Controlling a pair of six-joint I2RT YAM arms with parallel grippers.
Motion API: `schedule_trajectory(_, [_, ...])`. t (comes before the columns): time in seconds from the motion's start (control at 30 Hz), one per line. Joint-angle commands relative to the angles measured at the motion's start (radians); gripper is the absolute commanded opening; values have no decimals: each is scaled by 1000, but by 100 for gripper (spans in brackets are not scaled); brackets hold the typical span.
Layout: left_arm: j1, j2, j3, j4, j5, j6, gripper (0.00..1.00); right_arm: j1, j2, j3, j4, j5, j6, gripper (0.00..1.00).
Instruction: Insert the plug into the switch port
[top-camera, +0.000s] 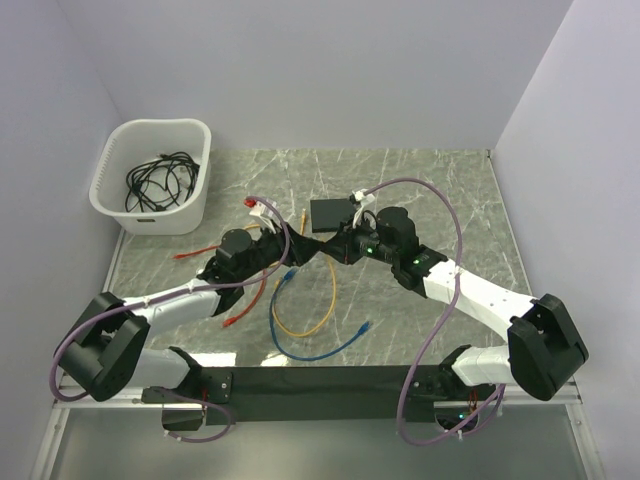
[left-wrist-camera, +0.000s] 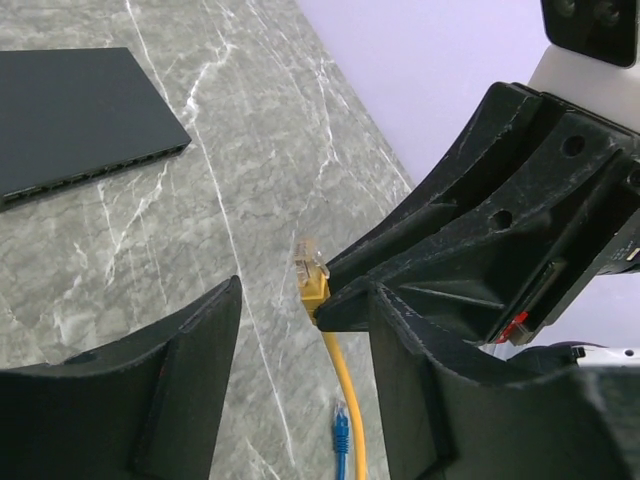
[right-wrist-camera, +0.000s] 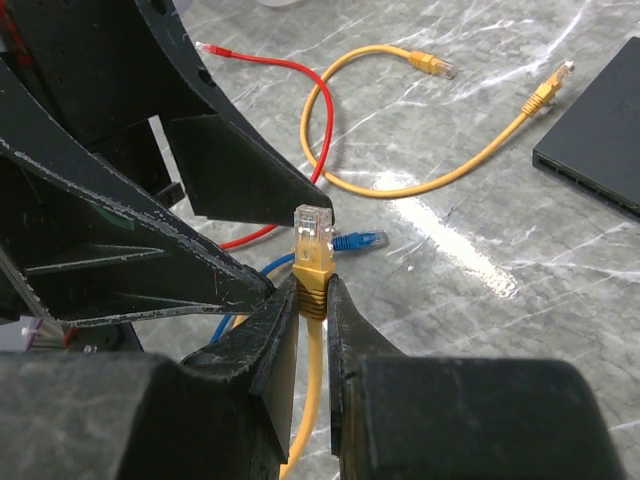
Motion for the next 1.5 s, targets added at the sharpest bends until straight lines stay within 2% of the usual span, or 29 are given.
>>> schedule_trajectory(0.0, [-9, 12, 49, 46, -20, -12, 58, 16, -18, 2, 54, -35, -11, 0])
schedule_trajectory(0.2, [-9, -26, 28, 38, -99, -31, 55, 25, -14, 5, 48, -29, -16, 0])
schedule_trajectory(0.43, [-9, -64, 8, 31, -169, -42, 57, 27, -18, 2, 54, -37, -14, 0])
schedule_trajectory(0.93, [-12, 6, 17, 96, -84, -51, 50, 33, -22, 10, 57, -31, -10, 0])
schedule_trajectory(1.13, [-21, 16, 12, 109, -78, -46, 37, 33, -24, 3, 63, -21, -4, 0])
schedule_trajectory(1.2, [-23, 19, 14, 112, -66, -40, 28, 33, -28, 3, 68, -18, -4, 0])
schedule_trajectory(1.47, [-27, 25, 14, 118, -29, -29, 28, 33, -67, -12, 81, 3, 1, 0])
